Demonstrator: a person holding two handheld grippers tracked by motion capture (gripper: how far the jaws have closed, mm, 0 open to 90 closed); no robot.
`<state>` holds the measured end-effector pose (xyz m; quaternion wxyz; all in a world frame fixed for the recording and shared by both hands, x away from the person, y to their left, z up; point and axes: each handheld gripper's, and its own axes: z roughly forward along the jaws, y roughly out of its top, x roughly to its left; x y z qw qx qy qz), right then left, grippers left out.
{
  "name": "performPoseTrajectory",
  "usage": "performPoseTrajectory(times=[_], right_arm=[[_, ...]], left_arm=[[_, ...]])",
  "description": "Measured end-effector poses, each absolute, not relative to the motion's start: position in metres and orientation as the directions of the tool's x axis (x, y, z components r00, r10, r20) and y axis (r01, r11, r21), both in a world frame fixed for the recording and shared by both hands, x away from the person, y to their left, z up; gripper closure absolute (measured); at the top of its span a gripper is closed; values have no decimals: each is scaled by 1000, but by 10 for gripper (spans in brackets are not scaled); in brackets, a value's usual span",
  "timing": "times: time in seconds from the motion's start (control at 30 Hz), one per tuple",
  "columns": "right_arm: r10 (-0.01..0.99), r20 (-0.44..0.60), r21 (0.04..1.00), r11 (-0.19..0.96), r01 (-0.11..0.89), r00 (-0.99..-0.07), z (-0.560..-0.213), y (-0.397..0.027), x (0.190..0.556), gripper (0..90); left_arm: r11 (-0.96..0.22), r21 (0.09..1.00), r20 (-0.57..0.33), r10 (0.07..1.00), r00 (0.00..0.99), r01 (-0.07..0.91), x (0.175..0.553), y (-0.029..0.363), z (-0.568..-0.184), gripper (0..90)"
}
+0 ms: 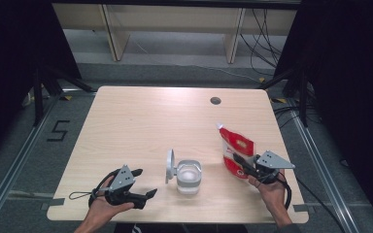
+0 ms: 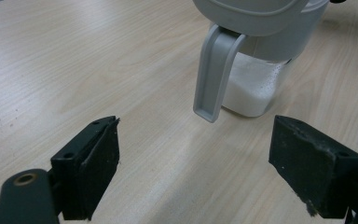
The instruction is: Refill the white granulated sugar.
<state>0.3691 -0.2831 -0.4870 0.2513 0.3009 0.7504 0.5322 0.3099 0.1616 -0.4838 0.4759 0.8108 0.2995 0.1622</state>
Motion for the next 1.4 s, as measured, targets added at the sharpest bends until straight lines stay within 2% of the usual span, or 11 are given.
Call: performPoseTrajectory(times=[0.33,0.43,0.53,0.63,0.73,0.77,0.8,0.93,1.03,1.2,1.4], right_arm=[[724,-24,946,239,218,-690,-487,-289,362,759],[744,-64,951,247,186,-665,-487,-290,362,748],[754,-26,948,226,223,-656,-486,-290,358,718],[756,-38,949,233,214,-654,-485,-292,356,641],[787,45,942,172,289,-615,-483,-294,347,470],[787,45,942,172,289,-615,-483,-294,347,470],[793,59,936,167,309,-606,-484,-296,345,390],[793,84,939,139,314,-604,-480,-300,338,326],[796,70,923,177,343,-601,-482,-301,330,299],[823,85,917,156,368,-561,-481,-307,321,263],[817,64,907,192,374,-574,-481,-306,310,234]], left_arm=[[-373,870,-18,631,776,324,311,162,-484,157],[-376,869,-15,629,777,321,311,162,-484,157],[-347,871,-45,648,760,347,311,160,-485,157],[-349,871,-44,646,762,347,311,161,-484,157],[-351,871,-42,646,762,345,312,161,-484,157],[-351,871,-42,646,762,345,312,161,-484,157],[-360,871,-30,642,766,335,312,161,-483,157],[-364,872,-23,637,771,327,313,161,-482,157],[-364,873,-20,638,770,325,313,161,-482,157],[-361,873,-22,642,767,327,313,162,-482,157],[-354,873,-30,648,761,336,312,162,-482,157]])
